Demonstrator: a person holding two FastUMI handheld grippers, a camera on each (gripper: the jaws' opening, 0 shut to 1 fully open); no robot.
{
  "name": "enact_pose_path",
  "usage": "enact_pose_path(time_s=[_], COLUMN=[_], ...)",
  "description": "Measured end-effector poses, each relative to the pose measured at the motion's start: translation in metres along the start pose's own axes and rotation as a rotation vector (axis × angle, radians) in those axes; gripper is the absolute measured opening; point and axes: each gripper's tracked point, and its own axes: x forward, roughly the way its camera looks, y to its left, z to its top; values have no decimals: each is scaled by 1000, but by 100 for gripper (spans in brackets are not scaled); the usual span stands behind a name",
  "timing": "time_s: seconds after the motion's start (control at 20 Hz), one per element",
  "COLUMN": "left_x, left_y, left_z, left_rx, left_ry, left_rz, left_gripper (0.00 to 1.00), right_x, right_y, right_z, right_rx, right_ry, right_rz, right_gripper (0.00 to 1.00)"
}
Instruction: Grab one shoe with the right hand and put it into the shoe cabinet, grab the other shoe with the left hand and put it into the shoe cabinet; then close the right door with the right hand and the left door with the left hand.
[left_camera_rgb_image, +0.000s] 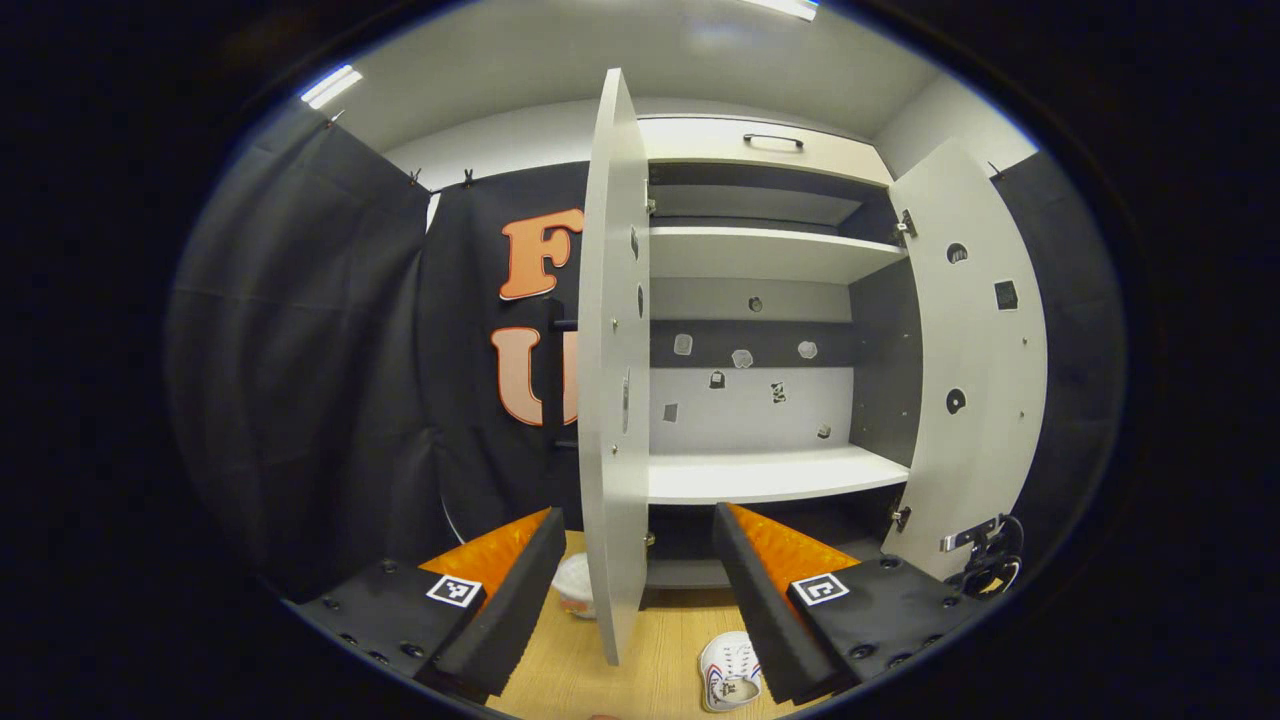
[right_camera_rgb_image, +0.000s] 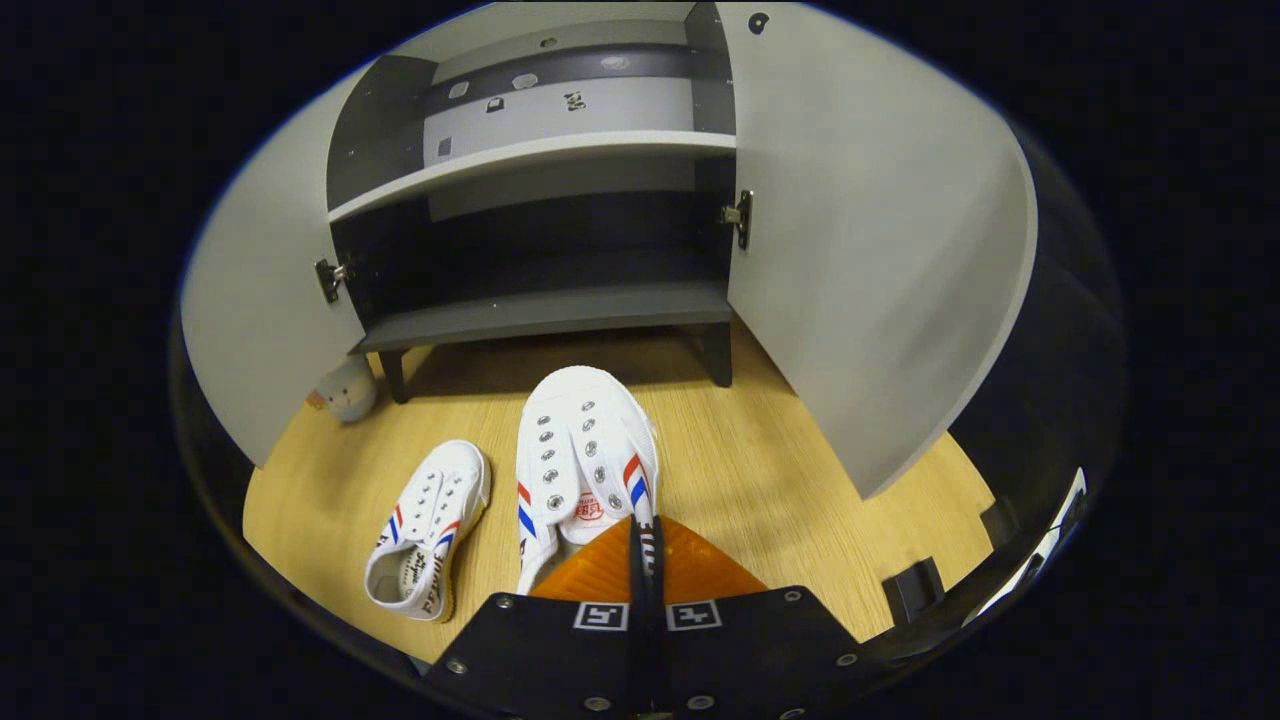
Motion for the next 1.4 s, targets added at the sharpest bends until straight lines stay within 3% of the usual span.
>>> enact_pose_path(time_s=[0.2, 0.55, 1.1, 1.4], left_x=[1, 7, 19, 30], left_y=[-3, -5, 4, 2], left_z=[0, -2, -6, -12], left_rx=[2, -2, 7, 7], left_ry=[-7, -15, -21, -11], left_rz=[-12, -35, -19, -24], left_gripper=[96, 94, 97, 99], right_x=[-38, -80, -51, -18], right_y=[0, 32, 68, 75], right_z=[61, 164, 318, 380], right_rx=[9, 79, 65, 40], right_ry=[-84, -187, -344, -373], right_rz=[-9, 76, 100, 62], right_gripper=[0, 0, 0, 0])
